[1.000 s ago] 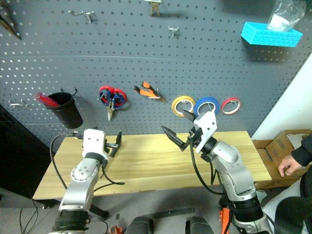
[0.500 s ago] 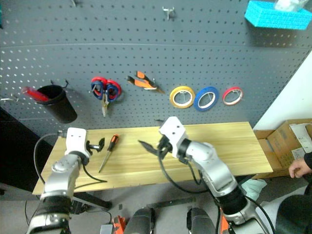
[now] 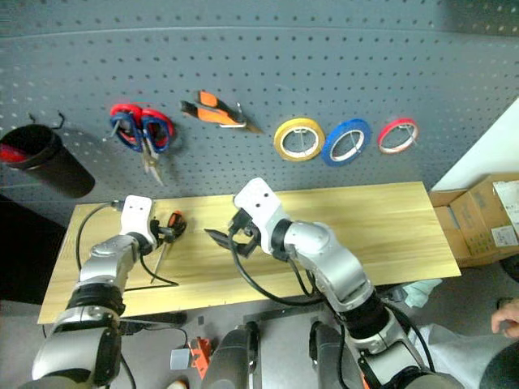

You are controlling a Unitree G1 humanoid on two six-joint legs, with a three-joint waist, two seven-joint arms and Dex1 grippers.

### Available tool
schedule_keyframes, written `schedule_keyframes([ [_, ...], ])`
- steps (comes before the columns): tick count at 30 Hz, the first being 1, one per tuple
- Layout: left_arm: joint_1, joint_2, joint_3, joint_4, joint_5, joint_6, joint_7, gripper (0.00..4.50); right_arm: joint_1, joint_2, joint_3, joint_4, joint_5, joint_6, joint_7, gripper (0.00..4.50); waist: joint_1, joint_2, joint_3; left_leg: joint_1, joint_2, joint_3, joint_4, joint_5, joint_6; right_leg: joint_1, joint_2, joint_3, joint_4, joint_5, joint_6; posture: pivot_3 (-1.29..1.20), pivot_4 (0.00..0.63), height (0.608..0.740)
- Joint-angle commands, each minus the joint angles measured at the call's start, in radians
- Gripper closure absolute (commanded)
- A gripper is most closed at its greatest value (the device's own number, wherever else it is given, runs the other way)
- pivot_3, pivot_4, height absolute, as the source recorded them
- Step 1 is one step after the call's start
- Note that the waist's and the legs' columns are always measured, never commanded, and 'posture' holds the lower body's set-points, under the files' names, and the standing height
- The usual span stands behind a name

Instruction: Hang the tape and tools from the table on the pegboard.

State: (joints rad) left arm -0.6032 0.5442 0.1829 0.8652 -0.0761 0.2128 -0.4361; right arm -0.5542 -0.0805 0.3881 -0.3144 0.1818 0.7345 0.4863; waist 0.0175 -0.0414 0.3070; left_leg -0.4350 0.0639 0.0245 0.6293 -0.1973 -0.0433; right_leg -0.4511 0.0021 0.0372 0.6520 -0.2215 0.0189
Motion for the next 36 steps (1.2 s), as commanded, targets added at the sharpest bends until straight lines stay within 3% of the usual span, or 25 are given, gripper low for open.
schedule_keyframes([
  [1,-0.012,0.020,0.018,0.045,-0.013,0.038,0.000,0.01,0.020,-0.019,-0.032,-0.090,0.027,0.045,-0.007,0.00,-0.009,0.000,0.005,0.000,0.000,0.000,0.000,0.000,0.000,0.000,0.000,0.000,0.000,0.000,0.001,0.02,0.398,0.740],
  [2,-0.012,0.024,0.020,0.056,-0.013,0.045,0.004,0.01,0.024,-0.026,-0.032,-0.098,0.027,0.052,-0.007,0.00,-0.013,0.000,0.007,0.000,0.000,0.000,0.000,0.000,0.000,0.000,0.000,0.000,0.001,-0.001,0.001,0.02,0.398,0.740],
  [5,-0.001,0.032,0.015,0.058,-0.010,0.052,-0.001,0.60,0.028,-0.044,-0.029,-0.118,0.026,0.064,-0.008,0.00,-0.021,0.000,0.013,0.002,0.000,0.000,0.000,0.000,0.000,-0.001,0.000,0.000,0.005,-0.001,0.002,0.03,0.395,0.740],
  [14,0.012,0.035,0.025,0.041,-0.021,0.055,-0.003,3.59,-0.003,-0.033,-0.030,-0.085,0.023,0.042,-0.011,0.00,-0.027,0.001,0.015,0.003,0.000,0.001,0.000,0.001,-0.001,-0.003,0.000,0.002,0.010,-0.002,0.003,0.04,0.371,0.740],
  [21,0.034,-0.009,-0.021,-0.051,0.002,0.049,0.003,3.65,0.000,-0.012,-0.069,-0.072,0.074,-0.027,0.028,0.00,-0.023,-0.001,0.014,0.002,0.000,0.002,0.000,0.001,-0.002,-0.004,0.000,0.002,0.009,-0.002,0.003,0.05,0.314,0.740],
  [28,0.182,-0.053,-0.090,-0.488,0.050,0.059,0.057,3.65,0.046,-0.017,-0.190,-0.183,0.324,0.019,0.137,0.00,-0.018,-0.015,0.001,-0.001,-0.001,0.001,-0.001,0.000,-0.003,-0.004,-0.002,0.000,0.008,0.001,-0.001,0.09,0.186,0.740],
  [31,0.234,-0.068,-0.073,-0.696,0.076,0.077,0.140,3.65,0.042,-0.011,-0.255,-0.191,0.401,0.052,0.107,0.00,-0.016,-0.025,-0.017,-0.002,-0.001,-0.001,-0.001,0.001,-0.006,-0.005,-0.003,-0.002,0.008,0.001,-0.002,0.11,0.154,0.740],
  [36,0.388,-0.164,-0.022,-1.058,0.197,0.197,0.382,3.65,0.009,0.063,-0.342,-0.156,0.445,0.025,-0.008,0.00,-0.017,-0.025,-0.071,-0.002,-0.001,0.001,-0.002,0.001,-0.009,-0.004,-0.005,0.000,0.007,0.002,-0.002,0.16,0.086,0.740],
])
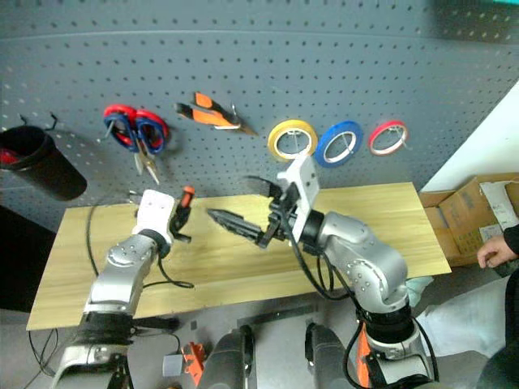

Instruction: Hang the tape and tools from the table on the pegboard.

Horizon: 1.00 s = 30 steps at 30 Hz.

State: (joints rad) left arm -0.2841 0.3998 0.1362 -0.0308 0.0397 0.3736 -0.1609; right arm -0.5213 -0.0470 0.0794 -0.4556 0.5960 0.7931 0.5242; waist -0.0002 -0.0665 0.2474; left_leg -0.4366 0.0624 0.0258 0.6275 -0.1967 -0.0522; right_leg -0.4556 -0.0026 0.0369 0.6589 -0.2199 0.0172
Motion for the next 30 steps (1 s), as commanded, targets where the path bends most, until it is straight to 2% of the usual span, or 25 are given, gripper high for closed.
schedule_keyframes([
  [1,0.118,-0.039,0.026,-0.240,0.138,0.037,0.165,3.65,-0.033,0.043,-0.037,-0.006,0.021,-0.061,-0.059,0.00,-0.003,-0.001,-0.023,0.001,0.000,0.000,0.000,0.000,0.000,0.000,0.001,0.000,0.000,0.000,0.000,0.17,0.073,0.740],
  [3,0.189,-0.072,0.039,-0.352,0.219,0.055,0.254,3.65,-0.042,0.050,-0.019,0.006,-0.001,-0.094,-0.064,0.00,-0.005,0.001,-0.045,0.002,0.001,0.002,-0.002,-0.001,-0.001,0.000,0.002,0.002,-0.001,0.000,0.000,0.18,0.058,0.740],
  [5,0.202,-0.089,0.047,-0.378,0.240,0.075,0.277,3.65,-0.045,0.051,0.003,0.024,-0.010,-0.114,-0.059,0.00,0.006,0.000,-0.066,0.003,0.001,0.003,-0.002,-0.001,-0.001,0.000,0.002,0.002,0.000,0.000,0.000,0.20,0.045,0.740],
  [12,0.070,-0.052,0.093,-0.292,0.235,0.044,0.288,3.65,-0.081,0.053,0.036,0.085,-0.021,-0.181,-0.025,0.00,0.043,0.001,-0.114,0.006,0.003,0.002,0.002,0.000,0.001,0.007,0.006,0.000,-0.005,0.004,-0.001,0.23,0.014,0.740],
  [14,0.001,-0.024,0.108,-0.241,0.231,0.016,0.291,3.65,-0.096,0.054,0.036,0.100,-0.026,-0.204,-0.022,0.00,0.050,0.000,-0.124,0.008,0.004,0.002,0.001,0.001,0.002,0.012,0.006,-0.001,-0.016,0.011,-0.003,0.23,0.006,0.740],
  [20,-0.220,0.082,0.121,-0.019,0.224,-0.104,0.303,3.65,-0.156,0.062,0.034,0.152,-0.054,-0.280,-0.016,0.00,0.060,0.000,-0.149,0.012,0.003,0.006,0.001,0.001,0.002,0.015,0.004,0.000,-0.015,0.014,-0.003,0.24,0.000,0.740],
  [25,-0.400,0.130,0.124,0.213,0.171,-0.193,0.273,3.65,-0.191,0.078,0.032,0.187,-0.072,-0.324,-0.027,0.00,0.078,-0.001,-0.154,0.014,0.004,0.006,0.001,0.002,0.003,0.015,0.005,0.000,-0.014,0.015,0.000,0.23,0.000,0.740],
  [30,-0.571,0.152,0.102,0.451,0.133,-0.295,0.247,3.65,-0.205,0.074,0.030,0.218,-0.088,-0.352,-0.027,0.00,0.083,-0.002,-0.155,0.013,0.004,0.006,0.001,0.002,0.003,0.014,0.006,0.001,-0.014,0.018,-0.005,0.22,0.000,0.740],
])
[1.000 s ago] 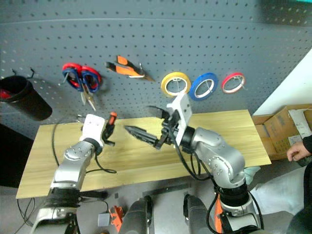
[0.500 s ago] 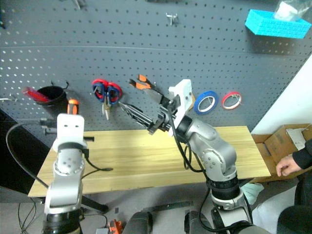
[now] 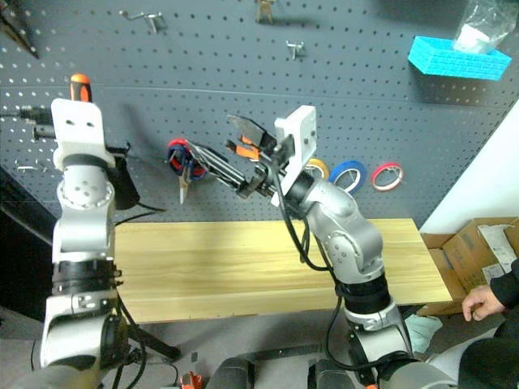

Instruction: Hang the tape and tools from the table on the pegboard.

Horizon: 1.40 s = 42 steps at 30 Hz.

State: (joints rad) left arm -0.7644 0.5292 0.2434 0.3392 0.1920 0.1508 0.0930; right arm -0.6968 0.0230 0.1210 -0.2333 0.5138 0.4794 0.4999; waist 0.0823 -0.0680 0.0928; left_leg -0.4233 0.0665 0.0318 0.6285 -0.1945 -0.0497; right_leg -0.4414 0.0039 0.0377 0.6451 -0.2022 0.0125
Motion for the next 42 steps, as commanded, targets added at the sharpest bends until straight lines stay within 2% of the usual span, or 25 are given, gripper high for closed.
schedule_keyframes([
  [1,-0.118,0.021,-0.003,0.122,-0.028,-0.087,-0.004,3.65,-0.032,0.003,-0.014,-0.001,-0.006,-0.040,-0.004,0.00,0.001,0.000,0.000,0.000,0.000,0.000,0.000,0.000,0.000,0.000,0.000,0.000,0.000,0.000,0.000,0.22,0.000,0.740],
  [10,-0.318,0.048,-0.037,0.436,-0.038,-0.246,-0.010,3.65,-0.040,0.000,-0.019,0.019,-0.022,-0.055,-0.010,0.00,0.006,-0.001,0.000,-0.003,0.000,0.000,0.000,0.000,0.000,-0.002,0.001,0.000,0.000,0.000,0.001,0.21,0.000,0.740],
  [16,-0.313,0.069,-0.018,0.515,-0.071,-0.265,0.004,3.65,-0.037,-0.016,-0.030,0.012,-0.021,-0.050,-0.024,0.00,-0.001,-0.001,-0.001,-0.002,0.000,0.000,0.001,0.000,0.000,-0.001,0.002,0.001,0.001,0.000,0.001,0.19,0.000,0.740],
  [21,-0.274,0.073,0.001,0.504,-0.103,-0.253,0.009,3.65,-0.034,-0.029,-0.035,0.007,-0.018,-0.049,-0.034,0.00,-0.001,-0.001,-0.002,-0.002,0.000,0.000,0.002,0.000,-0.001,-0.001,0.002,0.001,0.002,0.000,0.001,0.18,0.000,0.740],
  [31,-0.243,0.071,0.009,0.470,-0.134,-0.246,0.006,0.20,-0.038,-0.039,-0.030,0.014,-0.022,-0.049,-0.029,0.00,-0.002,-0.004,-0.004,-0.002,0.000,0.000,0.002,0.000,-0.001,-0.001,0.002,0.001,0.003,0.000,0.001,0.19,0.000,0.740],
  [32,-0.240,0.070,0.009,0.463,-0.136,-0.244,0.007,0.03,-0.036,-0.040,-0.028,0.013,-0.022,-0.049,-0.028,0.00,-0.002,-0.005,-0.004,-0.002,0.000,0.000,0.002,0.000,-0.001,-0.001,0.002,0.001,0.003,0.000,0.001,0.19,0.000,0.740],
  [37,-0.209,0.040,0.030,0.363,-0.179,-0.216,0.007,0.03,-0.025,-0.063,-0.013,0.001,-0.055,-0.059,-0.025,0.00,-0.002,-0.006,-0.006,-0.002,0.000,0.000,0.002,0.000,-0.001,-0.001,0.002,0.001,0.003,0.000,0.000,0.19,0.000,0.740],
  [42,-0.122,-0.042,-0.010,0.035,-0.238,-0.098,-0.070,0.03,0.000,-0.132,0.009,-0.033,-0.231,-0.112,-0.118,0.00,0.001,-0.009,-0.012,-0.002,0.000,0.000,0.002,0.000,-0.001,-0.001,0.001,0.002,0.003,0.000,0.000,0.19,0.004,0.740],
])
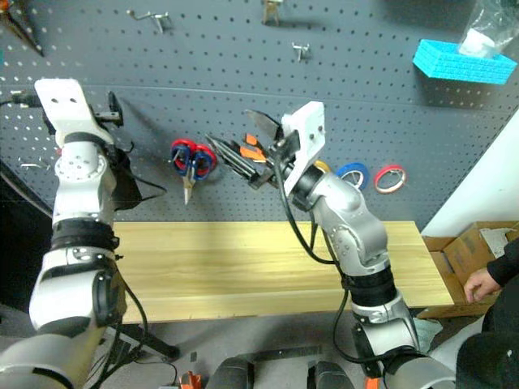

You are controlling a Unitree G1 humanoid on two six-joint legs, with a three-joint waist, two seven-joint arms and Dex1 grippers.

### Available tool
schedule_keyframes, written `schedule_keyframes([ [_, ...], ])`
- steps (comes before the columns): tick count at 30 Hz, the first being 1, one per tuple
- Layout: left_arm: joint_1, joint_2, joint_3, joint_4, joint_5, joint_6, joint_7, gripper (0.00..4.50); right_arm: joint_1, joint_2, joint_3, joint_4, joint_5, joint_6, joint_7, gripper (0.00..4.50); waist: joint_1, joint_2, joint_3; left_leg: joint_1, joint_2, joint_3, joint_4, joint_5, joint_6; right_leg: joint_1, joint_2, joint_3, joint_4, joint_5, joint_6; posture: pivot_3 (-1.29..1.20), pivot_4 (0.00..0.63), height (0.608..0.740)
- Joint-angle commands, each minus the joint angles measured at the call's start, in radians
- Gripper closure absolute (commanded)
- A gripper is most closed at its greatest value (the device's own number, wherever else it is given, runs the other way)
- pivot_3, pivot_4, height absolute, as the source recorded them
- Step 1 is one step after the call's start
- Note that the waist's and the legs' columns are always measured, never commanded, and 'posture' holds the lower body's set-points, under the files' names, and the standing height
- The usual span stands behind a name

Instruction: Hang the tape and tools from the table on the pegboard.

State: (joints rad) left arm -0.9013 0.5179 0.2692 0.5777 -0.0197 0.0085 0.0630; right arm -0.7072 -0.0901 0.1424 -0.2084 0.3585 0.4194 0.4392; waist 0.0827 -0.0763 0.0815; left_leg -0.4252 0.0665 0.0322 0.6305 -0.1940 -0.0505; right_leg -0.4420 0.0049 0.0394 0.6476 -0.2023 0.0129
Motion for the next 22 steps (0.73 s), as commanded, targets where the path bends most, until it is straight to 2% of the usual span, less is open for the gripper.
schedule_keyframes([
  [1,0.035,-0.052,-0.050,-0.275,-0.038,0.071,-0.054,0.03,0.021,-0.022,-0.017,-0.066,-0.095,-0.061,-0.075,0.00,0.001,-0.001,-0.001,0.000,0.000,0.000,0.000,0.000,0.000,0.000,0.000,0.000,0.000,0.000,0.000,0.19,0.010,0.740],
  [4,0.143,-0.144,-0.133,-0.513,-0.086,0.195,-0.118,0.03,0.107,-0.055,-0.010,-0.114,-0.189,-0.070,-0.140,0.00,0.004,0.000,-0.007,0.000,-0.001,0.000,0.000,0.000,0.000,0.000,0.000,0.001,0.000,0.000,0.000,0.19,0.016,0.740],
  [6,0.248,-0.208,-0.183,-0.632,-0.108,0.282,-0.135,0.03,0.188,-0.060,-0.010,-0.138,-0.224,-0.007,-0.191,0.00,0.004,0.006,-0.015,0.000,-0.001,0.001,0.000,0.000,0.000,0.002,-0.001,0.002,-0.002,0.000,0.000,0.18,0.019,0.740],
  [9,0.427,-0.299,-0.229,-0.723,-0.148,0.401,-0.137,0.03,0.315,-0.015,-0.058,-0.144,-0.229,0.119,-0.296,0.00,-0.009,0.013,-0.022,0.006,-0.002,0.003,0.000,0.000,0.001,0.004,-0.001,0.005,0.000,-0.001,0.001,0.16,0.021,0.740],
  [12,0.550,-0.354,-0.229,-0.731,-0.147,0.453,-0.117,0.03,0.409,-0.036,-0.067,-0.133,-0.265,0.137,-0.320,0.00,-0.025,0.021,-0.026,0.012,-0.001,0.003,0.000,0.000,0.001,0.008,0.001,0.007,0.001,-0.003,-0.001,0.14,0.020,0.740],
  [13,0.590,-0.364,-0.223,-0.717,-0.140,0.465,-0.107,0.03,0.441,-0.047,-0.068,-0.120,-0.281,0.129,-0.327,0.00,-0.031,0.021,-0.026,0.012,-0.001,0.001,0.000,0.000,0.002,0.007,0.003,0.007,0.003,-0.006,0.003,0.14,0.018,0.740],
  [15,0.642,-0.373,-0.214,-0.698,-0.130,0.472,-0.095,0.03,0.485,-0.054,-0.079,-0.097,-0.297,0.118,-0.346,0.00,-0.035,0.022,-0.025,0.015,-0.001,-0.003,0.000,0.002,0.004,0.009,0.006,0.007,0.003,-0.006,-0.003,0.13,0.015,0.740],
  [19,0.735,-0.325,-0.178,-0.641,-0.098,0.422,-0.101,0.03,0.565,-0.059,-0.108,-0.053,-0.299,0.077,-0.348,0.00,-0.057,0.034,-0.030,0.032,-0.001,-0.008,-0.001,-0.001,0.001,0.024,0.007,0.006,-0.002,-0.007,-0.005,0.12,0.012,0.740],
  [22,0.750,-0.310,-0.140,-0.612,-0.104,0.417,-0.095,0.03,0.595,-0.052,-0.124,-0.022,-0.284,0.070,-0.340,0.00,-0.065,0.035,-0.030,0.032,-0.003,-0.011,0.000,-0.002,-0.003,0.025,0.006,0.005,-0.005,-0.007,-0.005,0.12,0.008,0.740],
])
